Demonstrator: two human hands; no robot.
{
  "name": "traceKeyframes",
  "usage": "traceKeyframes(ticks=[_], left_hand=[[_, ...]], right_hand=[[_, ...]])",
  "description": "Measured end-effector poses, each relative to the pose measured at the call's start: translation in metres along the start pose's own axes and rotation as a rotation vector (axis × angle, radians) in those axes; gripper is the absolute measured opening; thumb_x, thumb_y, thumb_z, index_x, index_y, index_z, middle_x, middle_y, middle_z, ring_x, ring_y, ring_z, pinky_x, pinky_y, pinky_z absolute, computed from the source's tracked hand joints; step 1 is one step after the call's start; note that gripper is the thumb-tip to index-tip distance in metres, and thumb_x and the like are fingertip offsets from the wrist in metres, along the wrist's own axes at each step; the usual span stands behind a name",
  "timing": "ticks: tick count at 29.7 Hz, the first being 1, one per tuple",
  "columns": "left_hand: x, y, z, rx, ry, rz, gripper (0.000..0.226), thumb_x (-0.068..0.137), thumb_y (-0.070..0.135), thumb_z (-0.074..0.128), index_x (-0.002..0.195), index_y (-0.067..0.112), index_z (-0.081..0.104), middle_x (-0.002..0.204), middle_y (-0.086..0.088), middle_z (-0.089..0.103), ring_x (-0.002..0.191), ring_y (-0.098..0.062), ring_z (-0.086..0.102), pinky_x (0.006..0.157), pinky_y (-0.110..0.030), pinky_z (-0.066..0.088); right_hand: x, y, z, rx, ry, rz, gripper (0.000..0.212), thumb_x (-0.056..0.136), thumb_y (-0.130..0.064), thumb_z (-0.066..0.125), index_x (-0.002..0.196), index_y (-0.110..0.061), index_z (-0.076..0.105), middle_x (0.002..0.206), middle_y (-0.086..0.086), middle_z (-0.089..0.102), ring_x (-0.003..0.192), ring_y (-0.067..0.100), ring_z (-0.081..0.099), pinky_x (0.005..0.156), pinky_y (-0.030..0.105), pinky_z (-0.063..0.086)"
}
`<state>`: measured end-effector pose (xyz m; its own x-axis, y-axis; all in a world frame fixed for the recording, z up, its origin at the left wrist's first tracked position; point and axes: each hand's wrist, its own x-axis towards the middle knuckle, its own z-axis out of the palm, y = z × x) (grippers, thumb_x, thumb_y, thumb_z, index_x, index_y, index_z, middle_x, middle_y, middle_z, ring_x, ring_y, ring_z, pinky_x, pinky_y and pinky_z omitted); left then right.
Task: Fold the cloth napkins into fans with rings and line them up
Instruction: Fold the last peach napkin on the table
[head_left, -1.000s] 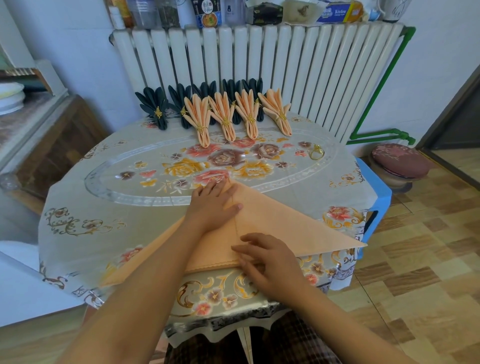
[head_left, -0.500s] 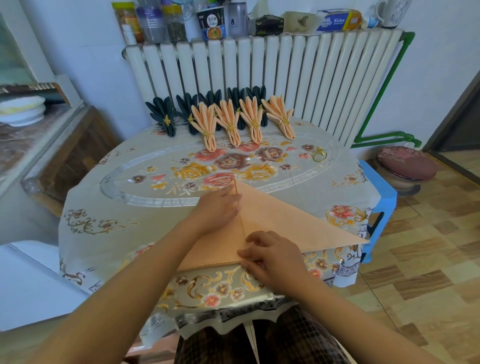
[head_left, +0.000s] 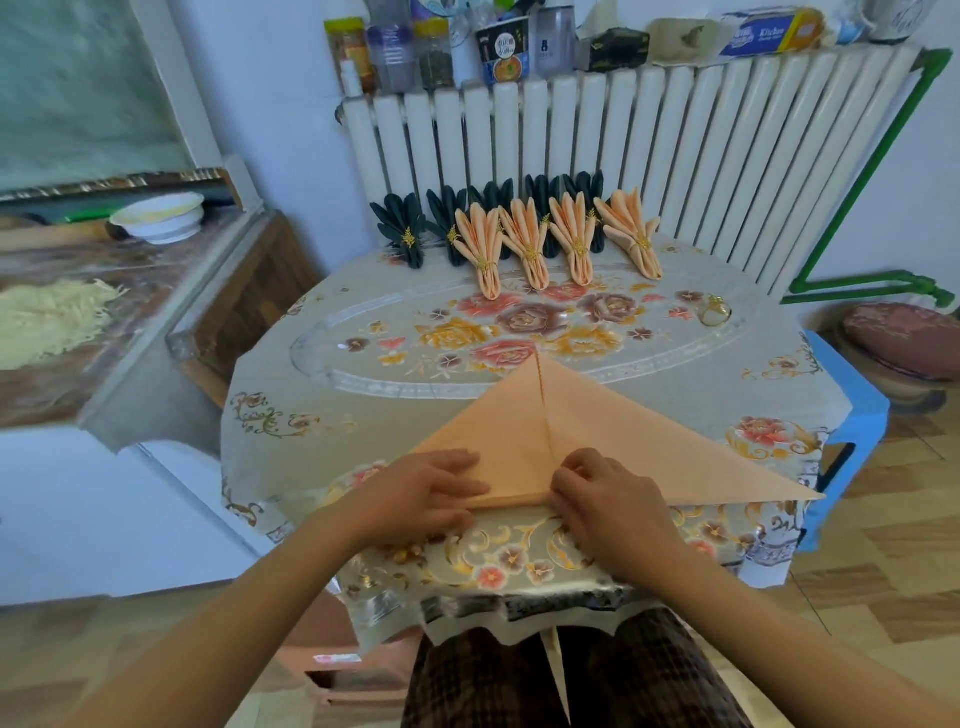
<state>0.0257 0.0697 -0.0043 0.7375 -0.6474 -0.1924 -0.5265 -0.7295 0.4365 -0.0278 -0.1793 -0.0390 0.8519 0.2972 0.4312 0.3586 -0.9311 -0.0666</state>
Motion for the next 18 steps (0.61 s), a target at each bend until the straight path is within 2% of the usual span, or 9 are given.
traceKeyframes(ticks=[2,4,6,8,10,11,12,14,18], left_hand=[[0.0,0.0,-0.007,0.01,-0.004,-0.016,0.039,0.091,0.034,0.062,0.13,0.03,0.058,0.15,0.013,0.036,0.137,-0.001,0.031,0.111,-0.017,0.021],[-0.002,0.0,-0.016,0.02,-0.028,-0.055,0.038,0.092,0.028,0.062,0.13,0.03,0.058,0.148,0.013,0.04,0.135,-0.004,0.037,0.111,-0.02,0.025],[-0.003,0.0,-0.026,0.058,-0.07,-0.086,0.041,0.092,0.019,0.059,0.131,0.031,0.057,0.145,0.014,0.043,0.133,-0.005,0.041,0.11,-0.022,0.028],[-0.003,-0.001,-0.039,0.094,-0.134,-0.138,0.045,0.092,0.009,0.054,0.131,0.031,0.058,0.14,0.015,0.05,0.127,-0.006,0.047,0.106,-0.023,0.033],[-0.004,-0.003,-0.056,0.131,-0.2,-0.209,0.047,0.09,0.003,0.049,0.125,0.032,0.063,0.12,0.013,0.065,0.104,-0.005,0.06,0.09,-0.022,0.044],[-0.003,-0.003,-0.065,0.165,-0.22,-0.232,0.048,0.09,0.001,0.046,0.121,0.032,0.065,0.109,0.013,0.068,0.092,-0.004,0.061,0.082,-0.021,0.047],[-0.001,-0.003,-0.074,0.201,-0.23,-0.24,0.048,0.091,0.0,0.043,0.118,0.032,0.067,0.106,0.012,0.068,0.088,-0.006,0.06,0.08,-0.023,0.048],[0.005,-0.005,-0.093,0.253,-0.233,-0.235,0.041,0.092,0.003,0.044,0.11,0.029,0.069,0.107,0.009,0.067,0.094,-0.011,0.06,0.085,-0.03,0.049],[0.029,-0.006,-0.125,0.204,-0.145,-0.194,0.018,0.091,0.015,0.059,0.092,0.032,0.067,0.095,0.014,0.064,0.094,-0.01,0.059,0.088,-0.031,0.047]], right_hand=[[0.0,0.0,0.001,-0.026,0.005,-0.005,0.026,0.088,-0.039,0.042,0.08,-0.023,0.06,0.088,-0.001,0.061,0.061,0.018,0.058,0.037,0.022,0.026],[0.002,-0.002,0.004,-0.034,0.004,-0.007,0.014,0.086,-0.033,0.059,0.081,-0.021,0.06,0.087,0.0,0.061,0.061,0.02,0.058,0.037,0.023,0.028],[0.003,-0.004,0.005,-0.046,0.002,0.001,0.014,0.079,-0.028,0.071,0.081,-0.018,0.061,0.085,0.002,0.06,0.059,0.021,0.057,0.036,0.023,0.028],[0.003,-0.006,0.005,-0.073,-0.012,0.017,0.016,0.077,-0.026,0.074,0.079,-0.017,0.06,0.083,0.002,0.06,0.057,0.021,0.055,0.037,0.022,0.026],[0.004,-0.009,0.006,-0.108,-0.016,0.014,0.016,0.078,-0.029,0.071,0.078,-0.018,0.06,0.081,0.002,0.059,0.057,0.021,0.054,0.038,0.023,0.023],[0.003,-0.01,0.006,-0.114,-0.014,0.011,0.015,0.082,-0.033,0.064,0.079,-0.019,0.06,0.081,0.001,0.058,0.058,0.021,0.054,0.038,0.023,0.023],[0.003,-0.011,0.005,-0.104,-0.014,0.016,0.019,0.085,-0.038,0.054,0.08,-0.02,0.059,0.082,0.001,0.058,0.058,0.02,0.054,0.039,0.022,0.023],[0.003,-0.013,0.003,-0.079,-0.008,0.037,0.033,0.086,-0.046,0.038,0.08,-0.021,0.059,0.082,0.0,0.058,0.058,0.019,0.055,0.04,0.021,0.023],[0.003,-0.013,0.003,-0.035,0.018,0.105,0.035,0.088,-0.045,0.034,0.079,-0.022,0.059,0.084,-0.001,0.059,0.057,0.018,0.055,0.039,0.02,0.024]])
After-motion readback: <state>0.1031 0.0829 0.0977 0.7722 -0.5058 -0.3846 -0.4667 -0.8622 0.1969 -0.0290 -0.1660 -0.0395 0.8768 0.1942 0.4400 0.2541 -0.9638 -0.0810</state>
